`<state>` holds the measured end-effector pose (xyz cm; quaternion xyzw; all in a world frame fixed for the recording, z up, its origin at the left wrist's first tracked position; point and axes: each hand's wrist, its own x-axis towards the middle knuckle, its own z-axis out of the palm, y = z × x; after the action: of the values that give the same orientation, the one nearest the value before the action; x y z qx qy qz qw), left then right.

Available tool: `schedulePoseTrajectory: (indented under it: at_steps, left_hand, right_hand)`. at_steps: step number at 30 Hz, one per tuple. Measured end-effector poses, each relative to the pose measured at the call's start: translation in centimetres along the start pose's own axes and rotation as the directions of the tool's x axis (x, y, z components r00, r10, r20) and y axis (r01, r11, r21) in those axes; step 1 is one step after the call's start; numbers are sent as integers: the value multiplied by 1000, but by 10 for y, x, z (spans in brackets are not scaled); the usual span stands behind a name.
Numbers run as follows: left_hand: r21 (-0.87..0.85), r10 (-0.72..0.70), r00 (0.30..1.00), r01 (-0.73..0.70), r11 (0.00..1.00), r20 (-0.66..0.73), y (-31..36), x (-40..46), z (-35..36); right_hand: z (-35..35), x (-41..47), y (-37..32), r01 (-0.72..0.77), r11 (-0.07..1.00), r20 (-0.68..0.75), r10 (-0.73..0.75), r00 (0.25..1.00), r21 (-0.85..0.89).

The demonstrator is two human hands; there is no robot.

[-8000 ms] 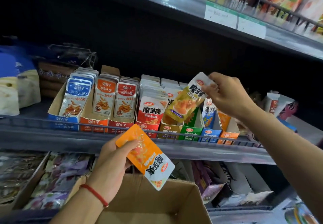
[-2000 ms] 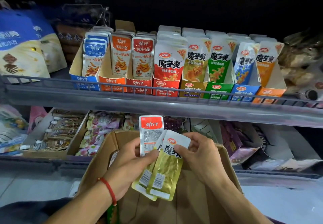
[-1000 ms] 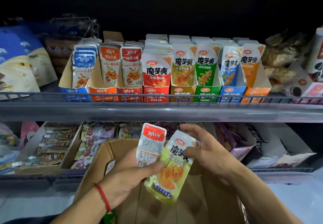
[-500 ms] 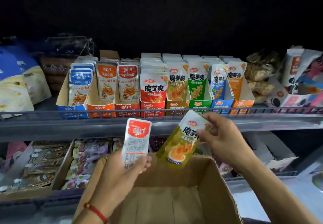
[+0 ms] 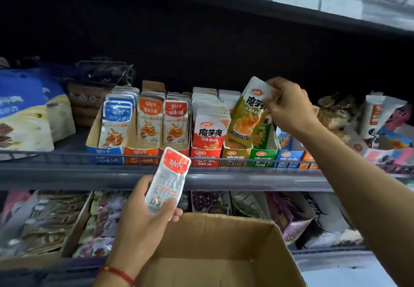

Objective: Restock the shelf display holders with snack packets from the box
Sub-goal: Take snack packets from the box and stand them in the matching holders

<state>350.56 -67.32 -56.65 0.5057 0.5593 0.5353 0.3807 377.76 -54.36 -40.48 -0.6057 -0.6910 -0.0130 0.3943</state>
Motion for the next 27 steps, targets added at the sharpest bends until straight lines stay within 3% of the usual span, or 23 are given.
schedulePoseTrajectory:
  at_steps: [7, 9, 14, 17, 19, 22, 24, 26, 27]
  left_hand:
    - [-80, 23, 1000, -22, 997, 10, 2, 6, -6]
    - [-79, 23, 1000, -22, 997, 7, 1, 7, -7]
    - [-38, 33, 999, -34, 999, -33, 1, 6, -12]
    - [-73, 33, 999, -35, 997, -37, 4, 4, -16]
    - [-96, 28, 999, -31, 995, -32, 6, 4, -18]
    - [-154, 7, 1000, -12, 988, -30, 10, 2, -19]
    - [-283, -34, 999, 28, 959, -17, 12, 2, -21]
    - [-452, -104, 994, 104, 886, 25, 14, 3, -25]
    - [-528, -142, 988, 150, 836, 56, 16, 4, -30]
  right_hand:
    - [31, 6, -4, 99, 985, 253, -60, 966, -144]
    - [39, 2, -2, 119, 976, 263, -69, 962, -181]
    - [47, -3, 7, 129, 955, 155, -90, 984, -266]
    - [39, -21, -5, 110, 982, -80, -124, 989, -154]
    - [32, -55, -26, 248, 968, -179, -252, 951, -44]
    - [44, -123, -52, 530, 847, 68, -532, 844, 45]
    - [57, -144, -58, 528, 841, 188, -540, 820, 113]
    - [63, -139, -57, 507, 852, 230, -523, 821, 129]
    - [65, -131, -58, 542, 832, 274, -553, 787, 122]
